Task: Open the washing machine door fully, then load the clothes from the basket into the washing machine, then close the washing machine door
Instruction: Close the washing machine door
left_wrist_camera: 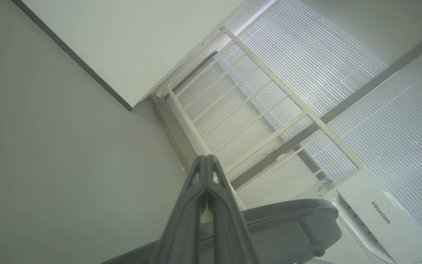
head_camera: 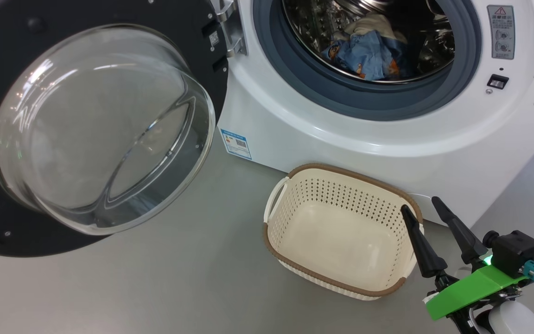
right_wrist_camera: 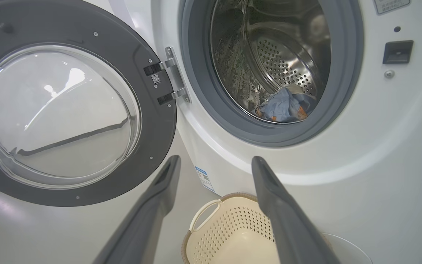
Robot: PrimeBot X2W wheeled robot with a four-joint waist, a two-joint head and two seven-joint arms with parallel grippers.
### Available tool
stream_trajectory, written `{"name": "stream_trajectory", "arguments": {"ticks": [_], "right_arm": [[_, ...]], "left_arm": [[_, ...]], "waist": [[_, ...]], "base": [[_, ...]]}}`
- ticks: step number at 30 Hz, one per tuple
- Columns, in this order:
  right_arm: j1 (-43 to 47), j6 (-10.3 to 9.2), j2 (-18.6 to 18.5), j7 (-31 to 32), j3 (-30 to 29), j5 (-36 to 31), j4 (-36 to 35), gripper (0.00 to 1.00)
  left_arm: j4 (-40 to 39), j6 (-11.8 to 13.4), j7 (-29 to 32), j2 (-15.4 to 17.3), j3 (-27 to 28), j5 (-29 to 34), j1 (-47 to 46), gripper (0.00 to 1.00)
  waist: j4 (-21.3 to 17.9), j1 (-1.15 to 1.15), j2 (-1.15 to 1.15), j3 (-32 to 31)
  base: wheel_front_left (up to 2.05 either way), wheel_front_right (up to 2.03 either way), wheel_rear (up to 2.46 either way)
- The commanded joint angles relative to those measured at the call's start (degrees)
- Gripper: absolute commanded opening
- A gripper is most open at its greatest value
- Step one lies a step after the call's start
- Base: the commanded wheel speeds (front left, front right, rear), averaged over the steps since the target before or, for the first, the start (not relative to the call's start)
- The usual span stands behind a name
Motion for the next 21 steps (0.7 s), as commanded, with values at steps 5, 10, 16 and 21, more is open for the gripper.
{"name": "stream_trajectory", "arguments": {"ticks": [5,10,16,21], "right_arm": [[-2.6,0.32,-1.5,-0.5,1.5,-0.2,-1.4,1.0],[-3.3,0.32,-2.2,-0.5,1.8,-0.2,-1.4,1.0],[-3.6,0.32,-2.8,-0.5,1.8,-0.2,-1.5,1.0],[-3.9,0.32,-2.9,-0.5,2.1,-0.3,-1.3,1.0]], "left_arm": [[5.3,-0.2,8.6,6.6,0.1,-4.9,-7.0,0.0],[10.7,-0.1,15.6,8.8,-2.1,-6.1,-10.5,0.0],[13.8,0.9,20.9,10.2,-4.8,-5.6,-13.5,0.0],[14.3,0.9,24.5,10.2,-5.9,-6.1,-14.5,0.0]], "waist": [[-0.2,0.0,0.0,1.6],[-0.3,0.0,0.0,2.7],[-0.1,0.0,0.0,3.5],[0.2,0.0,0.0,3.7]], "base": [[0.0,0.0,0.0],[0.0,0.0,0.0],[0.0,0.0,0.0],[0.0,0.0,0.0]]}}
